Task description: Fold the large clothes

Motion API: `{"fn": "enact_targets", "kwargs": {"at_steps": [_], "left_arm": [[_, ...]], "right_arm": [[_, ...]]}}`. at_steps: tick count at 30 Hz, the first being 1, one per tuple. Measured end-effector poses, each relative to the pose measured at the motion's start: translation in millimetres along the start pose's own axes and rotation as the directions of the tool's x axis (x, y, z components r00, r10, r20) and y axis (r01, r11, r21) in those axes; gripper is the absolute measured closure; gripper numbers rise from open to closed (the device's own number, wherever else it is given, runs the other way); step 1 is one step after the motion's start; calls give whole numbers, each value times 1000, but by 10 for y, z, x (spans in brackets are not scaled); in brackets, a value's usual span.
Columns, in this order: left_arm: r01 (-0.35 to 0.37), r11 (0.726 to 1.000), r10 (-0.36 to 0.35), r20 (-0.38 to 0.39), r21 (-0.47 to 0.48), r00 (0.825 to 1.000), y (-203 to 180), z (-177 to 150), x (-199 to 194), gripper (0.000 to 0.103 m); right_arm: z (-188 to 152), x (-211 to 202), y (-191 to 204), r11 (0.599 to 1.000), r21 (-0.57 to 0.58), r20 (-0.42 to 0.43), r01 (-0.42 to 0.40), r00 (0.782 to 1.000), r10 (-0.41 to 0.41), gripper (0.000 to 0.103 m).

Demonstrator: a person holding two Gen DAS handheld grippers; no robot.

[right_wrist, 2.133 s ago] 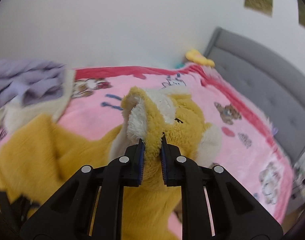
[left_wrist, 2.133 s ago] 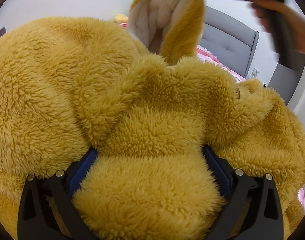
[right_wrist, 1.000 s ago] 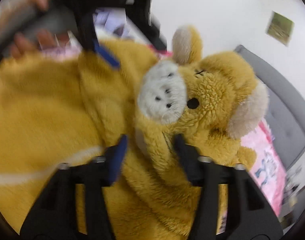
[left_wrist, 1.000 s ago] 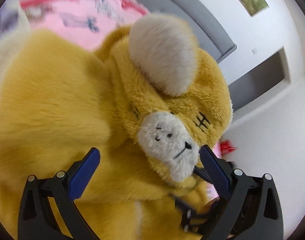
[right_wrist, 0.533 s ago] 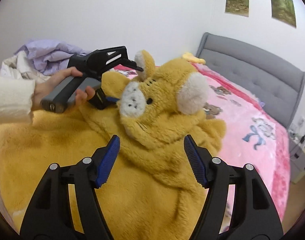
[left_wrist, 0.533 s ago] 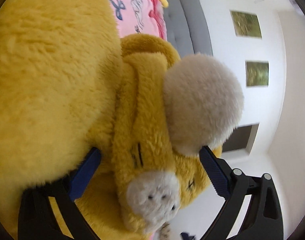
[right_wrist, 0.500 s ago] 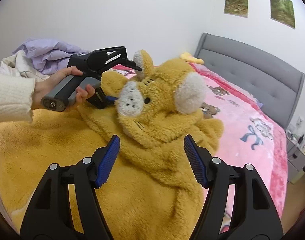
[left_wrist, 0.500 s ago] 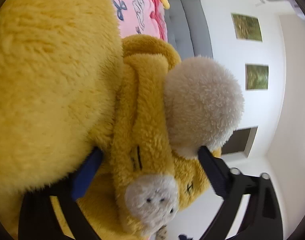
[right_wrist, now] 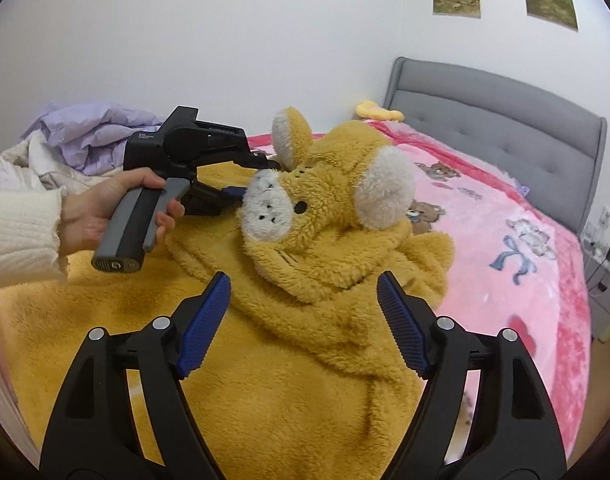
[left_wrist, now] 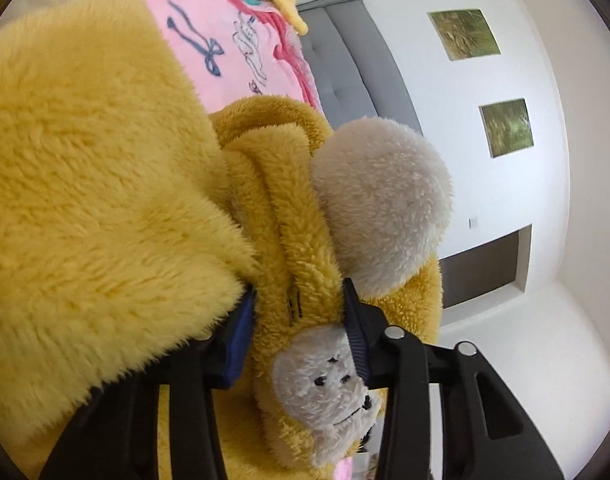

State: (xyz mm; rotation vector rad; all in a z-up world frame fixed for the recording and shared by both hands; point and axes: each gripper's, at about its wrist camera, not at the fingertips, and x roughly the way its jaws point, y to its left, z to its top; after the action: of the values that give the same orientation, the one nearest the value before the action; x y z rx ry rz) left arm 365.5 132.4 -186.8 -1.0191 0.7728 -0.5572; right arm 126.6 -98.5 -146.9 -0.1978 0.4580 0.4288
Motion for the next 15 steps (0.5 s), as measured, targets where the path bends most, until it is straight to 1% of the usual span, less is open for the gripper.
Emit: {"fn": "enact_targets", "kwargs": {"at_steps": [1,3,5,6,7,8,9,10,12,13,15], "left_arm": [[5,1000,-5,0,13,1000,-34,7,-25,65],[41,999,-41,8,32,999,-96,20,-104,67],[71,995,-72,15,73,997,-178,21,-196,67],[71,993,-73,17,99,997,-206,14,-244,68],[49,991,-52,21,126,998,-225,15,-296,71],[45,991,-47,16,123,999,-194,18,-325,73],[68,992,-70,14,108,997,-179,32,-341,74],[74,992,-77,20,100,997,-172,35,-366,74],[61,993,-62,8,101,998,-168,43,-383,74],[27,992,-27,-3,126,1000,-200,40,-385,73],[-23,979,29,-26,202,999,-314,40,-376,58]], "right_arm": [[3,29,1,1000,11,-8,-6,1000,6,31],[11,81,-3,1000,30,-27,-10,1000,11,31],[17,106,-3,999,43,-28,-13,1000,14,31],[23,115,3,999,48,-26,-17,1000,18,30],[28,130,9,998,51,-25,-21,999,22,28],[32,159,16,998,51,-28,-24,999,25,27],[37,185,21,999,47,-32,-26,999,27,27],[48,228,35,999,38,-38,-26,999,28,27],[90,287,67,1000,3,-33,-23,999,23,26],[131,327,104,999,-47,-24,-12,1000,11,26],[204,446,202,984,-176,-13,14,1000,-17,27]]}}
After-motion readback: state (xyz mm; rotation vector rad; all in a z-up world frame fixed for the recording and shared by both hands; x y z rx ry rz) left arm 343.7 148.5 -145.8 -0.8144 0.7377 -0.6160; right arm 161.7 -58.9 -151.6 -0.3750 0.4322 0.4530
